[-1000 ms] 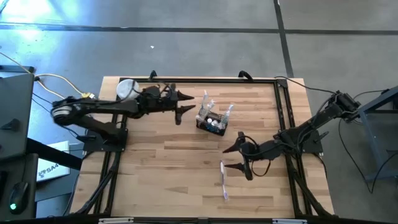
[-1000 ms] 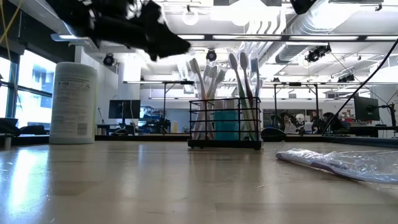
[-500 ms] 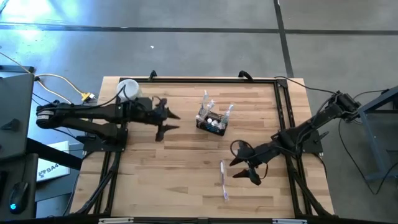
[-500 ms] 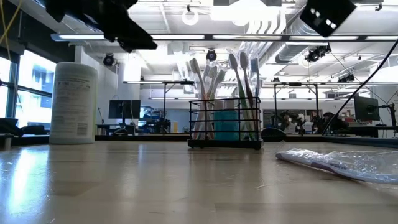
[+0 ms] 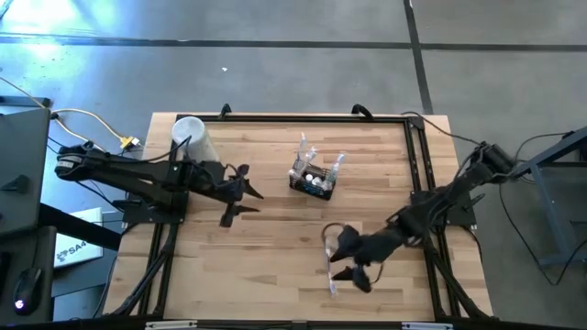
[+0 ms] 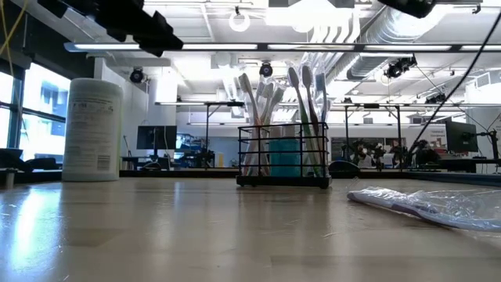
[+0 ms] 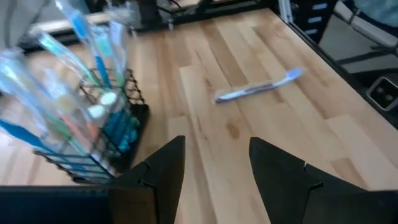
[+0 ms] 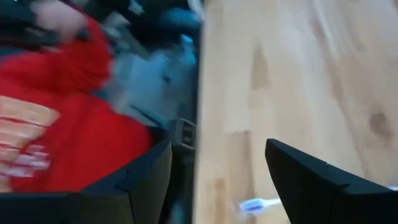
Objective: Pick & Place toothbrushing station
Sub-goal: Put the violet toothbrush into the mesh organizer
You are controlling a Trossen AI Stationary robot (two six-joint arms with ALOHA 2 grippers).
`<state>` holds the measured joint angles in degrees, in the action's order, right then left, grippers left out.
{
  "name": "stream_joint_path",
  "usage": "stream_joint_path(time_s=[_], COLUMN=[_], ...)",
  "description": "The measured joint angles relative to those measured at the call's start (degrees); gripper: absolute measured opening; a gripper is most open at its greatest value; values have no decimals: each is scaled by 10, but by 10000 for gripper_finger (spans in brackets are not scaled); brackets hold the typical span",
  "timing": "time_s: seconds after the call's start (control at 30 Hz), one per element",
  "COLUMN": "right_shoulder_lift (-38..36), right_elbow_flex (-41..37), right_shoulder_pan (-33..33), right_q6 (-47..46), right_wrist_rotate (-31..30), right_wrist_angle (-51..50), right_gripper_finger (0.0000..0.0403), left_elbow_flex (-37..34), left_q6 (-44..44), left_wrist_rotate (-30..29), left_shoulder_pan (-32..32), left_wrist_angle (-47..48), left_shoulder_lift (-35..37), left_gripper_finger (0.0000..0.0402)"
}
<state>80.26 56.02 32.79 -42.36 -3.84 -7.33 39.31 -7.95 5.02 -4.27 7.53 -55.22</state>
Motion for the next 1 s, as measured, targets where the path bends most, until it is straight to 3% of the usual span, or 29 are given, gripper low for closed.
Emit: stream_joint_path(time_s=[0.17, 0.3, 0.63, 1.0], right_shoulder_lift=[110, 194, 312, 362], right_elbow_flex=[134, 204, 225, 227], right_shoulder_pan=[-1, -26, -73, -77], right_q6=[-85, -233, -356, -410], right_wrist_rotate=[-55, -35, 53, 51], right_wrist_angle=[-235, -378, -364, -374], right_gripper_finger=[252, 252, 252, 252], left_elbow_flex=[0, 0, 0, 0], left_q6=[23, 45, 74, 71], left_wrist_rotate=[0, -1, -2, -3], left_shoulder_pan=[-28, -49, -95, -116], left_wrist_angle=[20, 36, 37, 37], left_shoulder_lift=[0, -3, -24, -24], left_gripper_finger=[180, 180, 180, 180])
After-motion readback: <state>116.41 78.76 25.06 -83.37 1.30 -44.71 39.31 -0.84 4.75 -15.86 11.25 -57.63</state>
